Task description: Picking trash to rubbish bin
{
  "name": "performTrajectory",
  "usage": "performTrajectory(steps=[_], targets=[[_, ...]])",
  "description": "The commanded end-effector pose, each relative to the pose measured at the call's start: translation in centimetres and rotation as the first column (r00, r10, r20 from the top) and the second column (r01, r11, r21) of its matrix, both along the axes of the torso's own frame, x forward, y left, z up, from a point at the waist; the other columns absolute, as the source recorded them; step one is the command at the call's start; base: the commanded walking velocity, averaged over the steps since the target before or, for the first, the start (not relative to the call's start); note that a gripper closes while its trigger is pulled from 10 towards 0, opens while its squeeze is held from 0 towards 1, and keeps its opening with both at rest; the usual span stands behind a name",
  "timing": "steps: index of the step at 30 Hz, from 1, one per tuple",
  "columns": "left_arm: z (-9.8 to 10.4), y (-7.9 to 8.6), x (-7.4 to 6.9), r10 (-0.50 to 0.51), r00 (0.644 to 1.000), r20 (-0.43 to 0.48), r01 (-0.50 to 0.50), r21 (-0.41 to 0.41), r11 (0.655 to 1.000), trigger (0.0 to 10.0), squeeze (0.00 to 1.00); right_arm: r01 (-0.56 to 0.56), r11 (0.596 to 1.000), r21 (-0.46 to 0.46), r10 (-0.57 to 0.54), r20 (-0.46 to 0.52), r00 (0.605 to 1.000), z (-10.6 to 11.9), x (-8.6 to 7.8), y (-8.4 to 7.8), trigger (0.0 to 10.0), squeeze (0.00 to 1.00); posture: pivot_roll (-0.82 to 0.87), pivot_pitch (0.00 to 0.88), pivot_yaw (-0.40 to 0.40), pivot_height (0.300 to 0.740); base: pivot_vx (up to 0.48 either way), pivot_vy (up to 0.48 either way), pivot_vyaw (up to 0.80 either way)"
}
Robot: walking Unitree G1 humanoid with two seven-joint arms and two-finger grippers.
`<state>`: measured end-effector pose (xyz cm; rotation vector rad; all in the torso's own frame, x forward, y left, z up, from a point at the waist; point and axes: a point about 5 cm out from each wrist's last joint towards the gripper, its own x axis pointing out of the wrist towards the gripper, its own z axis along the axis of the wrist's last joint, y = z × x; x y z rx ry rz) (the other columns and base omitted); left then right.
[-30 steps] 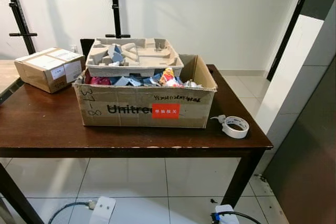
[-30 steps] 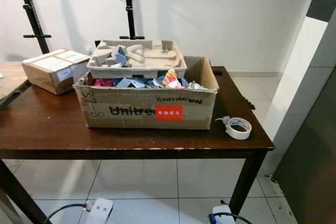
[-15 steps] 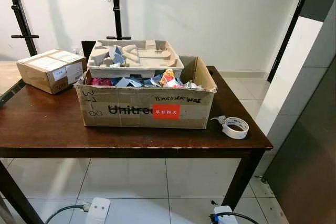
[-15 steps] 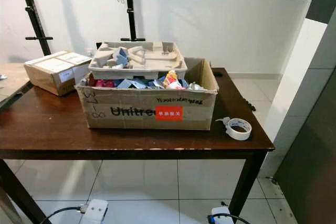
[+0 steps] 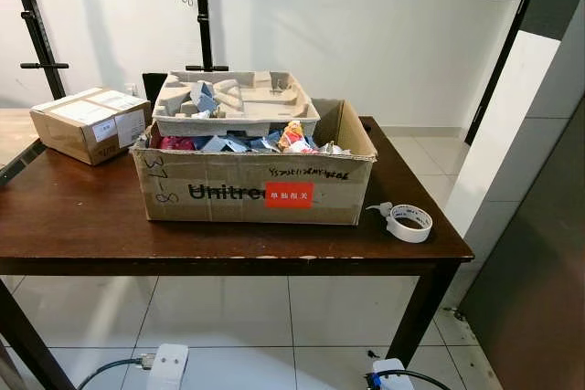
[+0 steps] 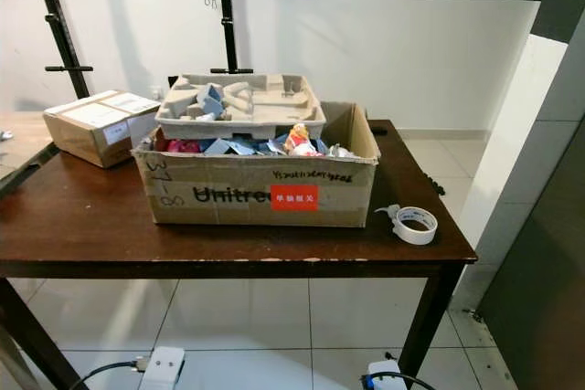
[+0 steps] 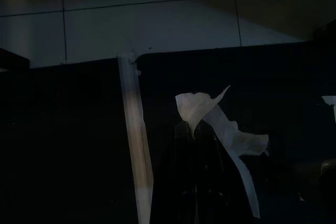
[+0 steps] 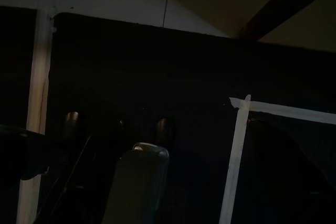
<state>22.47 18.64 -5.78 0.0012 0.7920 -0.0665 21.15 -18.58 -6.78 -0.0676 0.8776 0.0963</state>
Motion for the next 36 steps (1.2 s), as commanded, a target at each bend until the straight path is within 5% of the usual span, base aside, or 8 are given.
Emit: performTrajectory(steps=[1,21,36], targets=[[-0.12,-0.38,-0.09,-0.003,1.0,-0.01,0.003,-0.014,1.0,10.0,0.0,0.002,1.0,-0.004,-0.003,-0.022,1.0,-0.29,-0.52,-0.24,10.0,0.0,0.01,0.0,-0.017,0.74,-0.262,0.0,0.0],[-0.01,-0.34,0.1,-0.002,1.0,-0.006,0.002,-0.011,1.0,10.0,0.0,-0.004,1.0,-0.006,0.004,-0.018,1.0,-0.2,-0.35,-0.19,10.0,0.0,0.01,0.0,-0.018,0.74,-0.291,0.0,0.0],[-0.04,-0.24,0.1,0.005,1.0,-0.017,-0.005,-0.01,1.0,10.0,0.0,-0.009,1.0,-0.004,0.009,-0.014,1.0,-0.09,-0.17,-0.16,10.0,0.0,0.0,0.0,-0.022,0.74,0.0,0.0,0.0]])
